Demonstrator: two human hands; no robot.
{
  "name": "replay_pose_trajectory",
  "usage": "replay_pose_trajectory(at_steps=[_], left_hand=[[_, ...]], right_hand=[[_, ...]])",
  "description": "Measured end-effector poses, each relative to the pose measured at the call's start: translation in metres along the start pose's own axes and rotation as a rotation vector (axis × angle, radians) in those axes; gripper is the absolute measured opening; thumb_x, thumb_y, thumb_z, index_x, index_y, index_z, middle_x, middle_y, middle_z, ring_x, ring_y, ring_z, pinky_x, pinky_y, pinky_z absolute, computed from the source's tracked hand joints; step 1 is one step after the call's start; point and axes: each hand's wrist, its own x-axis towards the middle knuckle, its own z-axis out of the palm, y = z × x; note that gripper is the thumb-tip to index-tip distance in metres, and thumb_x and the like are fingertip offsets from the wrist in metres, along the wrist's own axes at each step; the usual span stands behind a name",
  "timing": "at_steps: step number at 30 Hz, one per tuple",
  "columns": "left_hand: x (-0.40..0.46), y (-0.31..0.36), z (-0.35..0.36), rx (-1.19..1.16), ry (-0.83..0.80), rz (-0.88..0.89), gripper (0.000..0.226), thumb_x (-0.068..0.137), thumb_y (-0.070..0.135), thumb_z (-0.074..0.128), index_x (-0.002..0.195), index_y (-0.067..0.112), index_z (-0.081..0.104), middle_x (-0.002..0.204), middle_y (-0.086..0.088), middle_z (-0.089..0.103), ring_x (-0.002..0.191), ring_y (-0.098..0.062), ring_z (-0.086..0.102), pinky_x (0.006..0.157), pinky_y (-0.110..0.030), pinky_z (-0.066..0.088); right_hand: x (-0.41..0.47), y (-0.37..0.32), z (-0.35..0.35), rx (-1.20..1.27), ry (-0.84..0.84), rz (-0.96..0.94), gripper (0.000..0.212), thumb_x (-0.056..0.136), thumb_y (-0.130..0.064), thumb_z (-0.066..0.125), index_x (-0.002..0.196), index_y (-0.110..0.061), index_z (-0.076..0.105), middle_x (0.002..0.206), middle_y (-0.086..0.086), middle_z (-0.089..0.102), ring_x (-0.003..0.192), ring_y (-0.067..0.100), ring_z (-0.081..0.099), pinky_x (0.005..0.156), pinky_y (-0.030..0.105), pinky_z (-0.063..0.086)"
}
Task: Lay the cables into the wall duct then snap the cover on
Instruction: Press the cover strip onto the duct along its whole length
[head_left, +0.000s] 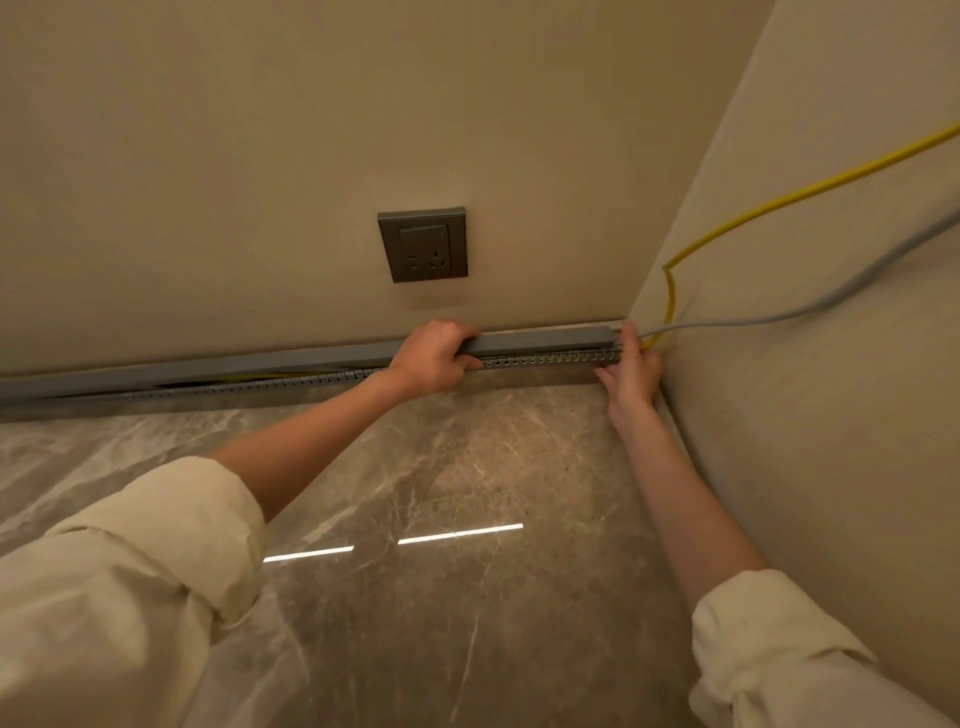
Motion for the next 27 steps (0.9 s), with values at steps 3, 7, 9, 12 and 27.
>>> replay_pose_trajectory(at_steps=[3,7,9,12,27], left_hand=[[-0.005,-0.005,-0.013,-0.037,0.037,-0.003,0.020,0.080,0.023,0.069,0.092,0.008,0.064,0.094,-0.015,0.070,0.088,-0.034,0.061,0.069,-0.037,0.047],[-0.012,-0.013,-0.029,-0.076,0.057,0.010,0.022,0.080,0.025,0.070,0.095,0.011,0.067,0.091,-0.011,0.072,0.082,-0.029,0.064,0.069,-0.039,0.051],[-0.014,-0.013,-0.033,-0.088,0.059,0.019,0.023,0.079,0.026,0.071,0.097,0.012,0.068,0.090,-0.010,0.073,0.081,-0.027,0.064,0.069,-0.036,0.050],[-0.018,-0.011,-0.037,-0.112,0.071,0.013,0.027,0.078,0.024,0.073,0.100,0.010,0.069,0.093,-0.012,0.073,0.084,-0.027,0.065,0.073,-0.035,0.050],[-0.010,-0.013,-0.063,-0.197,-0.092,-0.085,0.042,0.078,0.019,0.075,0.116,0.004,0.064,0.114,-0.008,0.069,0.097,-0.015,0.063,0.091,-0.028,0.048]], right_hand=[[0.001,-0.002,0.005,-0.045,-0.031,-0.069,0.028,0.097,-0.024,0.045,0.072,-0.018,0.056,0.082,0.012,0.059,0.073,0.021,0.058,0.074,0.039,0.057],[-0.005,-0.006,0.019,0.054,0.010,-0.102,0.034,0.099,-0.025,0.042,0.070,-0.016,0.056,0.074,0.007,0.058,0.064,0.017,0.058,0.049,0.026,0.056],[-0.010,-0.007,0.032,0.153,0.105,-0.093,0.038,0.099,-0.026,0.042,0.066,-0.016,0.055,0.072,0.005,0.056,0.070,0.023,0.056,0.058,0.032,0.054],[-0.019,-0.012,0.053,0.222,0.296,-0.143,0.041,0.099,-0.023,0.041,0.060,-0.014,0.050,0.064,0.004,0.051,0.073,0.025,0.050,0.065,0.032,0.043],[-0.047,-0.033,0.067,0.873,-0.192,0.246,0.054,0.092,-0.053,0.041,0.088,-0.001,0.055,0.089,0.021,0.066,0.081,0.031,0.067,0.077,0.035,0.056]])
